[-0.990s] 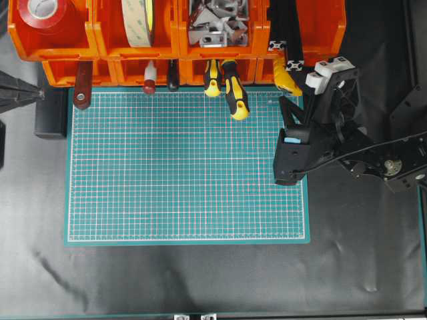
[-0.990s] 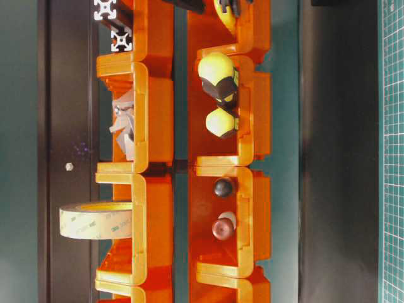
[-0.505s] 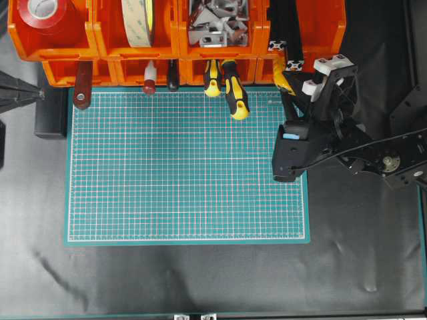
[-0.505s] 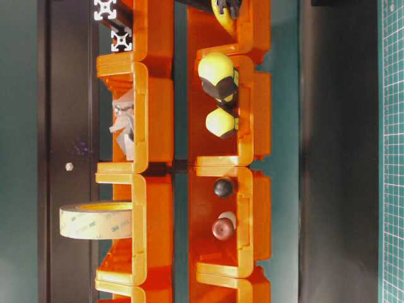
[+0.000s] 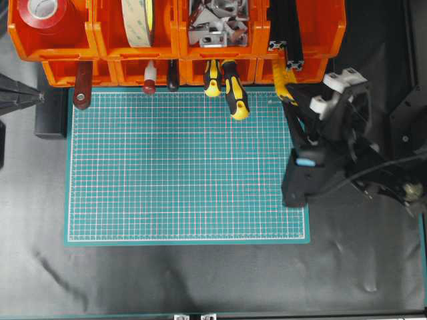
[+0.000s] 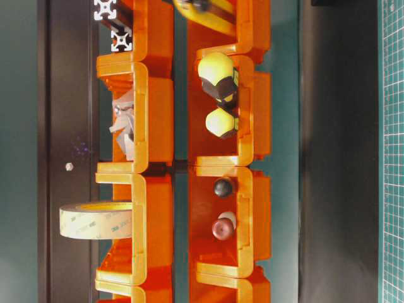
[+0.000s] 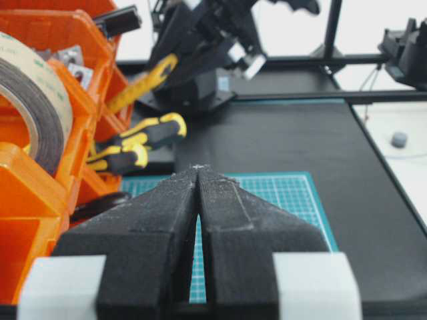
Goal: Pick cutter from container rack with right arm.
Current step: 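Close the right gripper on the yellow cutter's body, then pull the yellow cutter out of the rack and down over the mat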
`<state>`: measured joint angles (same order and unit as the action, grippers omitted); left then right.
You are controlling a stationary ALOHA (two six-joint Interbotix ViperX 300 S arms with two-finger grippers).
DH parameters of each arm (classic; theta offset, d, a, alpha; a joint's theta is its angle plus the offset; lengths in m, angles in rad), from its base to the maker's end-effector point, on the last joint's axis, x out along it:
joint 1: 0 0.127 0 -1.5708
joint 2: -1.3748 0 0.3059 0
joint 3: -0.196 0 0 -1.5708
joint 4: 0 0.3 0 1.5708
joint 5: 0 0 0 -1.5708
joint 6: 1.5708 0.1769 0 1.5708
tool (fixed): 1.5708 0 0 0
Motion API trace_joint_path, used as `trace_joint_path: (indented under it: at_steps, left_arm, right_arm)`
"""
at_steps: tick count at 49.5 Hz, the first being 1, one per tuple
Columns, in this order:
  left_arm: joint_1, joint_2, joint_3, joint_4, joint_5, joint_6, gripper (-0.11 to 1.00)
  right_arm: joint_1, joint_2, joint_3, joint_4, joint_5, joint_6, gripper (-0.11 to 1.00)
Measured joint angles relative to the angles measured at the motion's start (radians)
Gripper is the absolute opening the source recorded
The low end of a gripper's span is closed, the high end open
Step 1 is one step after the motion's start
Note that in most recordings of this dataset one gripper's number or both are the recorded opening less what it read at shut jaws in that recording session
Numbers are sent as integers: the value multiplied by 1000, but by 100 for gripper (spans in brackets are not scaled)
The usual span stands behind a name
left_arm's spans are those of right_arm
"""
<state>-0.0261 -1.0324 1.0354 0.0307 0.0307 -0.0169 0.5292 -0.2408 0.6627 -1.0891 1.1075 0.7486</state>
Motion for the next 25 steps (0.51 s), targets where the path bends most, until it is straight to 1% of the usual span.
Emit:
trace_joint_path:
  at_steps: [8,12,18,25]
  left_arm:
    - [-3,-2,0,0,0,0,0]
    - [-3,-2,0,2,2,2,0]
    - [-3,-5,0,2,11,2,0]
    - [-3,-12,0,2,29,0,0]
  right_arm:
    - [61,-6,-60,5,74,-3,27]
    - [95,-9,-92,5,95,-17,27]
    - [150,-9,-144,8,121,-55,27]
    - [224,11,-244,12,169,-104,27]
